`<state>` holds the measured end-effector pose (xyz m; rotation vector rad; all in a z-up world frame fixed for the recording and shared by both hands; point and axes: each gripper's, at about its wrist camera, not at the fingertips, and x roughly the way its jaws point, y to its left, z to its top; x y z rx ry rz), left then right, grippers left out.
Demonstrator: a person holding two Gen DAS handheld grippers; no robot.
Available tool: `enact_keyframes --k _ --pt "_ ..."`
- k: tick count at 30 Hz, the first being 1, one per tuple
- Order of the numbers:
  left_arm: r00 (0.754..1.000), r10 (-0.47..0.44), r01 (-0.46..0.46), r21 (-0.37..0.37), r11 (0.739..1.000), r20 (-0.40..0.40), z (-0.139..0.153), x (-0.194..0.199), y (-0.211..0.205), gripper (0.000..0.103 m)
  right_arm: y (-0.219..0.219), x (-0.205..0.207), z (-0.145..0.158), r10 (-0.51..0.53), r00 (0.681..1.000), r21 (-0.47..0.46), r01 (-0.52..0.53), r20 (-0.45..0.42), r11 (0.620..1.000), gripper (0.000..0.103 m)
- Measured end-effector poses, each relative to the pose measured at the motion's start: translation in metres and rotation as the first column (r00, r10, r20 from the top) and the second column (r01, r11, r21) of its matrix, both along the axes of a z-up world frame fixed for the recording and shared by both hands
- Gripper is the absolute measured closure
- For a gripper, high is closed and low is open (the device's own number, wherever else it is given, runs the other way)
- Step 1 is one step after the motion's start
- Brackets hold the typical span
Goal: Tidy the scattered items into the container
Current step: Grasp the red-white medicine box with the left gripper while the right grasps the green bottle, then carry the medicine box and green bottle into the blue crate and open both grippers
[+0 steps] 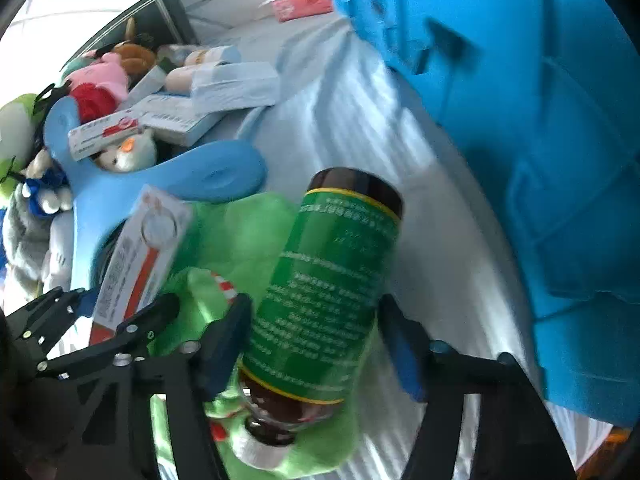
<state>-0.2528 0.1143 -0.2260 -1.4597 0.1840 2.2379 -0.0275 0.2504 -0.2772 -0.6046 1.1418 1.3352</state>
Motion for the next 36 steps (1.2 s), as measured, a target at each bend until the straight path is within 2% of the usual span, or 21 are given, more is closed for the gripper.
enact_keyframes --k 3,5,7,12,17,23,28,36 --pt "1.000 0.025 -0.024 0.031 0.999 -0.010 0.014 0.006 -0.011 0.057 -0.004 -0.011 0.010 0.052 0.997 0.026 -0.054 0.054 0.998 0.044" --pt "0.998 0.048 -0.046 0.045 0.998 -0.031 0.026 0.010 -0.019 0.058 -0.008 -0.016 0.018 0.075 0.995 0.042 -0.078 0.060 0.996 0.044" --pt "0.996 0.076 -0.073 0.061 0.995 -0.038 0.038 0.013 -0.028 0.063 -0.012 -0.018 0.027 0.098 0.993 0.064 -0.102 0.059 0.993 0.044" --pt "0.984 0.158 -0.153 0.065 0.986 -0.083 0.063 0.025 -0.045 0.063 -0.010 -0.024 0.051 0.168 0.984 0.119 -0.174 0.061 0.978 0.044" --pt "0.955 0.266 -0.257 0.084 0.963 -0.134 0.086 0.045 -0.056 0.063 -0.006 -0.029 0.068 0.268 0.961 0.166 -0.277 0.075 0.946 0.044" --pt "0.917 0.345 -0.330 0.107 0.938 -0.200 0.117 0.073 -0.080 0.063 -0.017 -0.043 0.098 0.360 0.929 0.232 -0.371 0.091 0.899 0.045" --pt "0.888 0.371 -0.343 0.143 0.928 -0.273 0.148 0.100 -0.106 0.063 -0.039 -0.058 0.134 0.391 0.913 0.300 -0.407 0.114 0.863 0.045" --pt "0.849 0.395 -0.337 0.217 0.916 -0.352 0.188 0.136 -0.140 0.063 -0.083 -0.085 0.201 0.401 0.894 0.376 -0.449 0.201 0.811 0.045"
